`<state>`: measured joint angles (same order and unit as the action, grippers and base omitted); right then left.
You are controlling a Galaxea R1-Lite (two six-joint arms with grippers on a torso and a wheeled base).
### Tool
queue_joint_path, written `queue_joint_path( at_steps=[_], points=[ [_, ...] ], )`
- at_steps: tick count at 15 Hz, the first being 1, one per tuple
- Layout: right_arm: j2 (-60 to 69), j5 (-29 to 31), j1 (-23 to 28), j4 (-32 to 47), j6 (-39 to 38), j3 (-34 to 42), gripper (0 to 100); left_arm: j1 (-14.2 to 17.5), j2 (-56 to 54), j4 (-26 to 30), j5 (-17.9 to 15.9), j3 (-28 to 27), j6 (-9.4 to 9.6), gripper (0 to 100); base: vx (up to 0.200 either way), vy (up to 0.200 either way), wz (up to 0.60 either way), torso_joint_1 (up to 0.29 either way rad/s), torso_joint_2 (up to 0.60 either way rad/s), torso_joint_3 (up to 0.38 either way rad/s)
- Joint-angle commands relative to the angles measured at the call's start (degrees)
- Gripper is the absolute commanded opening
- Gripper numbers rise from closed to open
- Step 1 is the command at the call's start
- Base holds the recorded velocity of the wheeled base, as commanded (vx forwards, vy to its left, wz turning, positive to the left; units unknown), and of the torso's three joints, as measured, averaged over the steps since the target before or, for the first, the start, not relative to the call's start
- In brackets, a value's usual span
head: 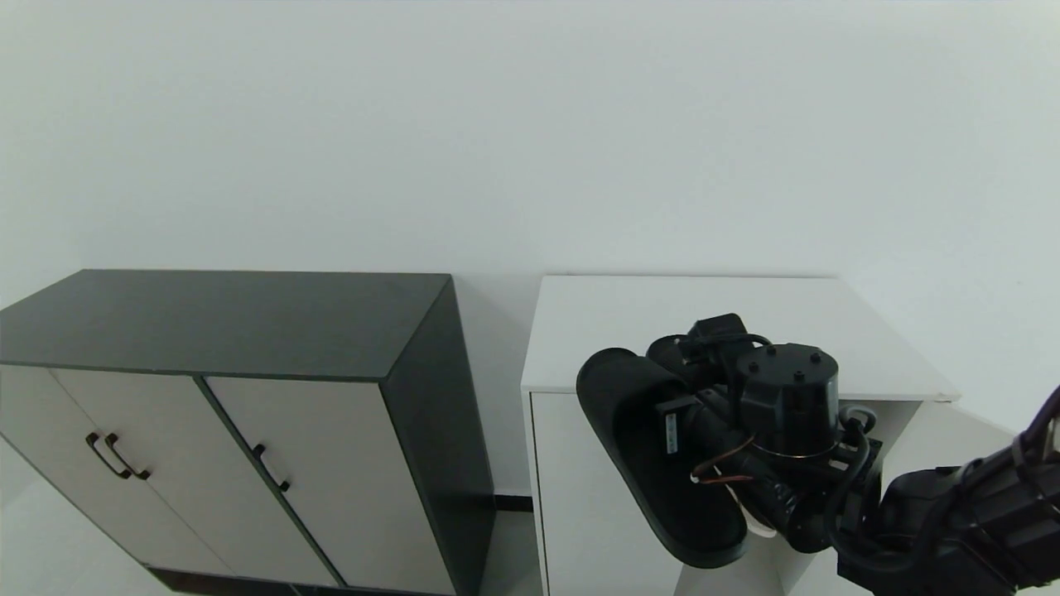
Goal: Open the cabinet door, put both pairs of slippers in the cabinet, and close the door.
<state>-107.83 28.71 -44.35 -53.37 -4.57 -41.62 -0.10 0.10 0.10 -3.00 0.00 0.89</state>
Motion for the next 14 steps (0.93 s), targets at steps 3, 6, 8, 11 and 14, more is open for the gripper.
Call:
queue_joint_path(
  at_steps=[3, 6, 8, 11, 14],
  points=[
    [-0.4, -0.1, 0.0, 0.0, 0.0, 0.2, 0, 0.0, 0.0, 0.0, 0.0, 0.0, -0.01, 0, 0.000, 0.000, 0.00, 0.000, 0.00, 0.000],
    [-0.4, -0.1, 0.0, 0.0, 0.0, 0.3, 0, 0.0, 0.0, -0.1, 0.0, 0.0, -0.01, 0, 0.000, 0.000, 0.00, 0.000, 0.00, 0.000],
    [0.2, -0.3, 0.1, 0.0, 0.0, 1.4, 0, 0.0, 0.0, 0.0, 0.0, 0.0, -0.01, 0, 0.000, 0.000, 0.00, 0.000, 0.00, 0.000],
    [3.0, -2.6, 0.1, 0.0, 0.6, 3.6, 0, 0.0, 0.0, 0.0, 0.0, 0.0, -0.01, 0, 0.000, 0.000, 0.00, 0.000, 0.00, 0.000],
    [3.7, -2.6, 0.1, 0.1, 0.6, 3.8, 0, 0.0, 0.0, 0.0, 0.0, 0.0, 0.08, 0, 0.000, 0.000, 0.00, 0.000, 0.00, 0.000]
  ],
)
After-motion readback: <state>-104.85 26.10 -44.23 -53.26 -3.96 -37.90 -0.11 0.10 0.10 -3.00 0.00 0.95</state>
